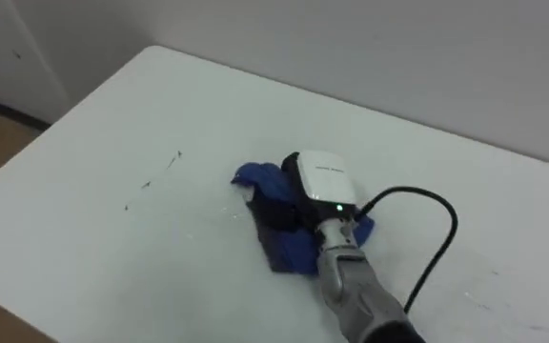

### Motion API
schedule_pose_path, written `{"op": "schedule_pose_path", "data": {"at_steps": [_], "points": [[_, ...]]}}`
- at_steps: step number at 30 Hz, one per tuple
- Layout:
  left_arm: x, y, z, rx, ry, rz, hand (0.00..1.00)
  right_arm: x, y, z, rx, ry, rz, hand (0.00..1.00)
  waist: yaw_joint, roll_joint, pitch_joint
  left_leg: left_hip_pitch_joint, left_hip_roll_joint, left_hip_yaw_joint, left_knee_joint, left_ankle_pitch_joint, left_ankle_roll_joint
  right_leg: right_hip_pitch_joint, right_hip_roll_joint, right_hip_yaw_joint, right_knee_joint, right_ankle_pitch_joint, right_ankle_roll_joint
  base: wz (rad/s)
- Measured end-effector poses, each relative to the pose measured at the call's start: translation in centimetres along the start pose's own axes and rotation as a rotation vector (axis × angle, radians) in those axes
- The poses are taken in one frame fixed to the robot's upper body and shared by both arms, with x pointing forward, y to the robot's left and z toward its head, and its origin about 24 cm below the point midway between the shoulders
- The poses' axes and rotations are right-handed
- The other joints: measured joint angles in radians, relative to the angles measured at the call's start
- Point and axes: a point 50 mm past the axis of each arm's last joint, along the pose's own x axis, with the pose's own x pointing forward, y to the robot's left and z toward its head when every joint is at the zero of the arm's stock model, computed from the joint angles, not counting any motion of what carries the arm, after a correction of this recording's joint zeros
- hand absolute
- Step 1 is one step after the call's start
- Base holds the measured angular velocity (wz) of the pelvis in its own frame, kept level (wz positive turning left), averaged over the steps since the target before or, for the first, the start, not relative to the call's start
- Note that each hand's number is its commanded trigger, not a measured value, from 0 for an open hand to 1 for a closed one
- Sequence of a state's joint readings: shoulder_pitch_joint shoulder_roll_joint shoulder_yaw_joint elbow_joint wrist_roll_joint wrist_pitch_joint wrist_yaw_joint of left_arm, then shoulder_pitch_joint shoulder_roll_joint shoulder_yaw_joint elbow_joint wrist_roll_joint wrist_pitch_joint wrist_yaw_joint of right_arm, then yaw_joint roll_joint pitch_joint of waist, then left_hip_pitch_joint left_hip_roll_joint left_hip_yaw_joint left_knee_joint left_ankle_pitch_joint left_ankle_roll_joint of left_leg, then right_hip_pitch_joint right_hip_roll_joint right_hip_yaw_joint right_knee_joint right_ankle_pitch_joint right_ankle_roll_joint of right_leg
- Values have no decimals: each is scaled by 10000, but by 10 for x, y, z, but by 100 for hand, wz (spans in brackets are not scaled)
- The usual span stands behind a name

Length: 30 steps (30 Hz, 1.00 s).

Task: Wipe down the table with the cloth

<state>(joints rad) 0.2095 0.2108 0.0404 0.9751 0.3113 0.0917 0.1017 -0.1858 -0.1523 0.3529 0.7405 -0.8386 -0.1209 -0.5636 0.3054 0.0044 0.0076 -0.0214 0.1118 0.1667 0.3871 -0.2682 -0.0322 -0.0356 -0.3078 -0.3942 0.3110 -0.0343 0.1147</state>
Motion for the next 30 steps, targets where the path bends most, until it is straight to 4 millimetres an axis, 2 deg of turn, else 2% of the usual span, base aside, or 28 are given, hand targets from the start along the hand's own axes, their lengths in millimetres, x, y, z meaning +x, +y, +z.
{"op": "schedule_pose_path", "data": {"at_steps": [1, 2, 3, 4, 5, 6, 7, 8, 9, 11, 12, 15, 17, 18, 20, 22, 24, 25, 28, 30], "points": [[0, -2, 0, 10, -57, -52, 0, -5, -3, -11, -109, 193, -176, 100, -55, -17, -8, 102, 145, 362, -209, 119, -101, 157, 149, -9, -379, 6, 57, -30], [-1, -2, -2, 41, -6, -46, 0, -10, -3, -18, -181, 389, -248, 100, -74, -15, -19, 195, 212, 493, -291, 155, -156, 280, 220, -11, -516, 1, 126, -37], [-1, 0, -8, -13, 142, 37, 0, -22, -3, -34, -270, 906, -425, 100, -272, 31, -16, 353, 371, 583, -434, 219, -278, 526, 397, -86, -661, -27, 195, -10], [-2, 3, -13, -137, 295, 169, 0, -35, -3, -49, -343, 1531, -558, 100, -579, 8, -98, 382, 562, 670, -546, 328, -433, 582, 533, -213, -639, -152, 115, 0], [-3, 5, -17, -199, 399, 221, 0, -45, -8, -65, -504, 2058, -738, 100, -773, -49, -125, 486, 761, 803, -626, 417, -593, 563, 671, -273, -465, -322, -25, 8], [-4, 4, -19, -195, 455, 204, 0, -51, -9, -73, -614, 2328, -760, 100, -872, -71, -136, 511, 789, 802, -634, 454, -669, 553, 720, -348, -380, -447, -86, 0], [-4, 1, -22, -182, 513, 114, 0, -59, -13, -86, -789, 2792, -826, 100, -1075, -97, -151, 538, 933, 729, -683, 503, -854, 532, 858, -402, -305, -720, -122, 0], [-6, -5, -27, -139, 666, -38, 0, -66, -18, -99, -838, 3339, -905, 100, -1220, -124, -159, 626, 1037, 693, -874, 645, -985, 528, 1016, -419, -277, -786, -228, 0], [-7, -7, -29, -158, 721, -93, 0, -69, -20, -104, -883, 3581, -970, 100, -1246, -125, -159, 664, 1069, 647, -942, 684, -1030, 515, 1069, -439, -246, -820, -285, -12], [-11, -16, -38, -226, 969, -310, 0, -72, -29, -115, -1186, 4104, -1123, 100, -1249, -110, -168, 675, 1077, 258, -1130, 760, -1159, 279, 1302, -353, -74, -933, -470, -28], [-12, -17, -40, -262, 1032, -342, 0, -70, -31, -115, -1143, 4115, -1124, 100, -1217, -94, -165, 676, 1065, 180, -1154, 766, -1170, 194, 1385, -225, -33, -944, -492, -33], [-16, -23, -49, -285, 1285, -497, 0, -62, -33, -108, -992, 3977, -1182, 100, -1151, 159, -181, 669, 1004, -220, -1178, 737, -1207, 124, 1633, -82, 8, -968, -593, -15], [-18, -24, -53, -185, 1352, -610, 0, -47, -38, -96, -1007, 3442, -1211, 100, -793, 454, -176, 772, 763, -323, -1415, 731, -1134, -168, 1739, 380, 51, -910, -682, -46], [-18, -24, -54, -174, 1395, -624, 0, -42, -38, -91, -989, 3230, -1195, 100, -733, 534, -157, 832, 683, -350, -1529, 747, -1101, -226, 1773, 505, 40, -868, -707, -62], [-21, -25, -64, -113, 1705, -670, 0, -28, -38, -73, -898, 2505, -1072, 100, -667, 700, -164, 906, 609, -390, -1768, 805, -1007, -403, 1934, 821, -18, -761, -768, -41], [-22, -26, -66, -200, 1816, -774, 0, -24, -41, -66, -1015, 2155, -1158, 100, -754, 793, -165, 934, 466, -573, -1954, 815, -991, -452, 1916, 858, -12, -768, -759, -9], [-22, -25, -66, -326, 1827, -787, 0, -24, -39, -62, -978, 2004, -1108, 100, -914, 747, -171, 942, 399, -765, -2086, 826, -973, -484, 1914, 839, -16, -796, -747, 6], [-23, -24, -66, -571, 1825, -781, 0, -25, -37, -62, -915, 1984, -1037, 100, -1054, 653, -180, 944, 371, -894, -2145, 864, -912, -467, 1908, 791, -21, -825, -747, 15], [-21, -22, -56, -659, 1449, -697, 0, -31, -31, -65, -927, 2072, -872, 100, -1203, 308, -67, 988, 336, -1105, -2200, 886, -882, -302, 1906, 656, -162, -824, -719, 14], [-18, -20, -50, -564, 1274, -626, 0, -39, -26, -71, -907, 2329, -826, 100, -1373, 165, -69, 991, 280, -1251, -2203, 889, -877, -116, 1921, 650, -328, -788, -682, 26]]}}
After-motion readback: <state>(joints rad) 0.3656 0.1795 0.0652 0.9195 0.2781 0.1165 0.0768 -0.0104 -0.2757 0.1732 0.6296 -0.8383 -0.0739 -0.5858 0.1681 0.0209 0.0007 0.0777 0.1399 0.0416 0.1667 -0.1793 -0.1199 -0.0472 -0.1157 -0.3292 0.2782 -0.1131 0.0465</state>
